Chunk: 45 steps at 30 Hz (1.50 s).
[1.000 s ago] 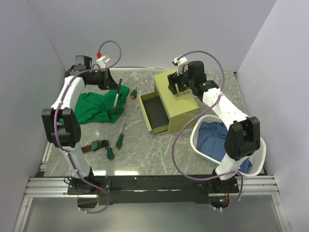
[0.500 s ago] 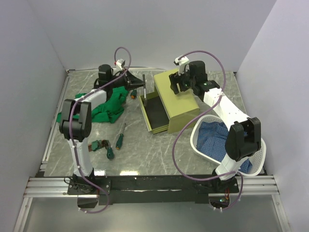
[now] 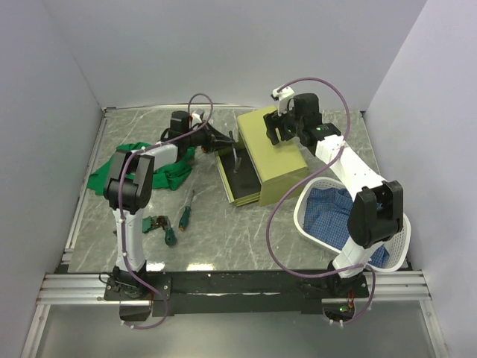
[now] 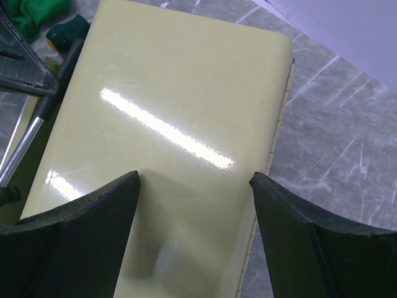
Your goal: Sort the tools into containers
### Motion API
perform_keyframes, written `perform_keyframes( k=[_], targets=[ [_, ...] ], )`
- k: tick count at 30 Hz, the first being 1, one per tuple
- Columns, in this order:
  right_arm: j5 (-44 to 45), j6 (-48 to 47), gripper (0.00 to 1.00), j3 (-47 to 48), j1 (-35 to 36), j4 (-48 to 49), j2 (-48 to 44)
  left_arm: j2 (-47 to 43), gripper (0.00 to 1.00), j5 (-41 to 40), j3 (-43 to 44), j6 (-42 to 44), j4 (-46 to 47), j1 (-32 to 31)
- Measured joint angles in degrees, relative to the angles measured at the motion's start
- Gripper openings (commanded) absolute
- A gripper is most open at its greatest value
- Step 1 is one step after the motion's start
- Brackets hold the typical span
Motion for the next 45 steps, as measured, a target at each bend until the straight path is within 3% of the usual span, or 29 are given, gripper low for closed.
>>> perform_keyframes(
  k=[4, 9, 13, 14, 15, 18, 21, 29, 36, 39, 45],
  targets=[
    [0.0, 0.0, 0.80, -0.1, 0.0, 0.1, 0.0, 0.0, 0.14, -2.2, 0.0, 1.4, -6.3, -0.1],
    [0.0, 0.0, 0.80, -0.1, 0.0, 0.1, 0.0, 1.1, 0.10, -3.0, 0.7, 2.2, -10.1, -0.7],
    [0.0, 0.0, 0.80, -0.1, 0.0, 0.1, 0.0, 1.9, 0.14, -3.6, 0.7, 2.9, -12.9, -1.9],
    [0.0, 0.0, 0.80, -0.1, 0.0, 0.1, 0.0, 1.9, 0.20, -3.8, 0.7, 3.1, -13.7, -2.2],
    [-0.1, 0.0, 0.80, -0.1, -0.1, 0.1, 0.0, 1.9, 0.40, -3.9, 0.7, 3.1, -14.2, -2.4],
    [-0.3, 0.0, 0.80, -0.1, -0.1, 0.2, 0.1, 1.9, 0.67, -3.7, 0.7, 4.0, -15.0, -2.7],
    [-0.3, 0.0, 0.80, -0.1, -0.1, 0.2, 0.1, 1.4, 0.77, -3.8, 2.8, 5.8, -15.6, -2.6],
    [-0.4, 0.0, 0.80, 0.0, -0.2, 0.1, 0.1, -3.4, 0.79, -6.1, 7.5, 10.5, -24.4, -0.9],
    [-0.5, -0.3, 0.80, 0.0, -0.2, 0.1, 0.1, -18.1, 0.77, -6.6, 1.7, 16.7, -30.2, 8.6],
    [-0.6, -0.4, 0.81, 0.0, -0.2, 0.1, 0.1, -23.1, 0.73, -8.3, 0.5, 26.6, -35.9, 12.1],
    [-0.9, -0.7, 0.81, -0.1, -0.3, 0.0, 0.1, -28.3, 0.74, -16.9, -0.9, 61.9, -53.7, 11.1]
  ],
)
